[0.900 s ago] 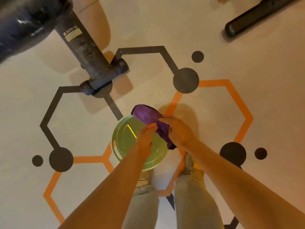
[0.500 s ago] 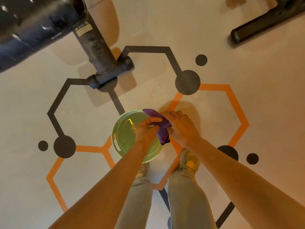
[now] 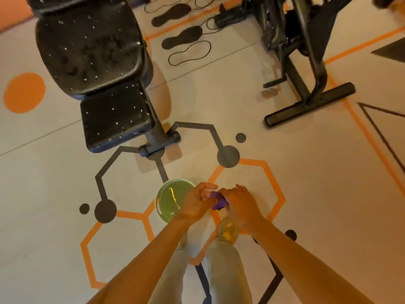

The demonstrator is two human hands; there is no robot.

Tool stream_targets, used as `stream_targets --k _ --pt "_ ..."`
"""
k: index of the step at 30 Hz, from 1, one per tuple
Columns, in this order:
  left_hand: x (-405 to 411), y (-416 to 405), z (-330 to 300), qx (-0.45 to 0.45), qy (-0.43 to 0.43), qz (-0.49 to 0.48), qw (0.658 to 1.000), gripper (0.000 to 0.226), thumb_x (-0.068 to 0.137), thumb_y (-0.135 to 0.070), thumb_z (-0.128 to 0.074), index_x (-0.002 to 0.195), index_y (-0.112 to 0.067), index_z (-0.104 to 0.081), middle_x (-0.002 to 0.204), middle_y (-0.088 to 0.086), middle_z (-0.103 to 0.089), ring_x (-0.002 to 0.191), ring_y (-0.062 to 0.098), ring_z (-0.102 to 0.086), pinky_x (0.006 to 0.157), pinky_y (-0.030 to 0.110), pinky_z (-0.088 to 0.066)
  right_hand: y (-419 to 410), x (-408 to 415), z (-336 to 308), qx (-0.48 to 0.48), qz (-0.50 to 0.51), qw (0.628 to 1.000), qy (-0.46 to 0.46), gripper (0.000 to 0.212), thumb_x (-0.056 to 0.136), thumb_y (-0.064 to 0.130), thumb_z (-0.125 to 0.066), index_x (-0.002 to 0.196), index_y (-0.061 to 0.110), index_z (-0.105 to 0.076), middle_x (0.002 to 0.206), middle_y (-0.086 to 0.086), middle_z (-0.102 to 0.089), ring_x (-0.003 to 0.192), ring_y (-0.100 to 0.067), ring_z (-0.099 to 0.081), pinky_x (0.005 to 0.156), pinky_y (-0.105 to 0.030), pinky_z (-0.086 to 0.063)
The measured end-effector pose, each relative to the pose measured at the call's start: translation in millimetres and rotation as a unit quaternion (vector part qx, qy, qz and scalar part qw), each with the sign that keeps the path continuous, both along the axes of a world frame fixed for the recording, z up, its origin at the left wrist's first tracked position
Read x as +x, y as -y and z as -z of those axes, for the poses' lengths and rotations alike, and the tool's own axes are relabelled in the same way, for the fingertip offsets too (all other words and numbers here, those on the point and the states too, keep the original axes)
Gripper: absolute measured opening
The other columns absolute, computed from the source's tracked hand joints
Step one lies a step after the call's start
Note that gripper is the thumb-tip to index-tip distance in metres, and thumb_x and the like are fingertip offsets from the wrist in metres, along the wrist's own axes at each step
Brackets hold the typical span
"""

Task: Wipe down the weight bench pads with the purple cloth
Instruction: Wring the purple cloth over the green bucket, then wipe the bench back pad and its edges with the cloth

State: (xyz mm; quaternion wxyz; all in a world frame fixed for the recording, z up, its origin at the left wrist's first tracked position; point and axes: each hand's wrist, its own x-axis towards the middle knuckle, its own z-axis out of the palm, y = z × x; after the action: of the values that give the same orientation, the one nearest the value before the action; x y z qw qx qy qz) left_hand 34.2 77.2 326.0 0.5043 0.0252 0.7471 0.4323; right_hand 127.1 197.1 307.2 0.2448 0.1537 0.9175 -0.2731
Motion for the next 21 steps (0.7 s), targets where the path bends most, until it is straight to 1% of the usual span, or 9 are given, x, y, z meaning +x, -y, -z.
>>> stream_targets --k 2,5,7,8,11,14,16,19,21 --pt "9.0 -6.1 -38.1 -0.019 -0.007 0.022 1.0 0.03 0.089 0.008 -0.057 0.117 0.001 -0.06 0.089 0.01 -0.067 0.073 0.003 -0.065 0.063 0.003 -0.046 -9.4 15.5 -36.6 0.012 -0.004 1.0 0.021 0.029 0.096 0.026 -0.047 0.123 0.017 -0.054 0.115 -0.006 -0.067 0.109 -0.026 -0.059 0.107 -0.03 -0.027" --pt "15.0 -11.8 -85.3 -0.03 -0.007 0.0 1.0 0.023 0.093 -0.003 -0.056 0.114 -0.008 -0.063 0.09 0.0 -0.066 0.083 0.01 -0.06 0.062 0.001 -0.044 -26.2 40.5 -86.0 0.041 0.039 0.998 0.022 0.013 0.089 0.016 -0.06 0.095 0.007 -0.066 0.082 -0.013 -0.071 0.078 -0.033 -0.067 0.076 -0.03 -0.045" --pt "16.7 -6.1 -108.3 -0.049 -0.004 0.02 0.999 0.021 0.094 -0.009 -0.058 0.114 -0.01 -0.064 0.097 0.0 -0.064 0.092 0.014 -0.059 0.065 0.007 -0.045 -34.7 62.6 -112.7 0.047 0.071 0.996 0.025 0.008 0.072 0.004 -0.073 0.071 0.004 -0.066 0.058 -0.014 -0.064 0.054 -0.035 -0.064 0.055 -0.029 -0.044" --pt "17.0 -1.8 -116.9 -0.056 -0.005 0.035 0.998 0.022 0.094 -0.01 -0.059 0.115 -0.008 -0.064 0.103 0.002 -0.063 0.094 0.014 -0.058 0.069 0.009 -0.045 -38.7 72.1 -124.0 0.067 0.086 0.994 0.024 0.009 0.069 0.003 -0.074 0.068 0.003 -0.065 0.056 -0.015 -0.063 0.052 -0.036 -0.062 0.052 -0.028 -0.041" --pt "12.9 15.7 -133.4 -0.091 -0.016 0.054 0.994 0.014 0.093 -0.008 -0.058 0.105 -0.008 -0.066 0.101 0.006 -0.06 0.096 0.019 -0.055 0.086 0.026 -0.044 -48.9 87.3 -146.0 0.064 0.139 0.986 0.063 0.011 0.089 0.013 -0.06 0.091 0.003 -0.065 0.085 -0.016 -0.067 0.08 -0.036 -0.064 0.063 -0.027 -0.036" --pt "3.4 32.4 -133.9 -0.119 -0.02 0.058 0.991 0.008 0.094 -0.01 -0.057 0.091 -0.013 -0.063 0.092 0.009 -0.061 0.09 0.021 -0.055 0.079 0.028 -0.043 -63.4 92.2 -152.8 0.075 0.157 0.972 0.158 0.018 0.096 0.026 -0.051 0.107 0.015 -0.06 0.104 -0.006 -0.067 0.097 -0.025 -0.064 0.078 -0.028 -0.047" --pt "-5.5 41.8 -130.0 -0.126 -0.016 0.042 0.991 0.008 0.094 -0.008 -0.057 0.088 -0.011 -0.061 0.09 0.011 -0.059 0.088 0.023 -0.055 0.075 0.026 -0.043 -74.7 88.4 -151.5 0.073 0.168 0.962 0.2 0.019 0.095 0.03 -0.052 0.108 0.019 -0.059 0.104 -0.003 -0.067 0.096 -0.022 -0.065 0.082 -0.028 -0.05" --pt "-22.3 51.1 -115.8 -0.146 0.008 -0.003 0.989 0.02 0.094 -0.004 -0.056 0.078 -0.015 -0.06 0.084 0.008 -0.062 0.085 0.024 -0.057 0.078 0.03 -0.047 -96.3 73.5 -151.6 0.069 0.174 0.955 0.231 0.02 0.094 0.035 -0.054 0.106 0.019 -0.06 0.091 0.003 -0.066 0.081 -0.014 -0.063 0.068 -0.021 -0.046" --pt "-38.4 49.5 -105.8 -0.165 0.018 -0.032 0.986 0.019 0.094 -0.002 -0.055 0.078 -0.011 -0.062 0.077 0.005 -0.061 0.074 0.021 -0.056 0.061 0.021 -0.046 -114.1 59.6 -150.7 0.059 0.186 0.952 0.236 0.016 0.096 0.032 -0.052 0.103 0.02 -0.059 0.076 0.01 -0.06 0.065 -0.005 -0.058 0.055 -0.013 -0.037"
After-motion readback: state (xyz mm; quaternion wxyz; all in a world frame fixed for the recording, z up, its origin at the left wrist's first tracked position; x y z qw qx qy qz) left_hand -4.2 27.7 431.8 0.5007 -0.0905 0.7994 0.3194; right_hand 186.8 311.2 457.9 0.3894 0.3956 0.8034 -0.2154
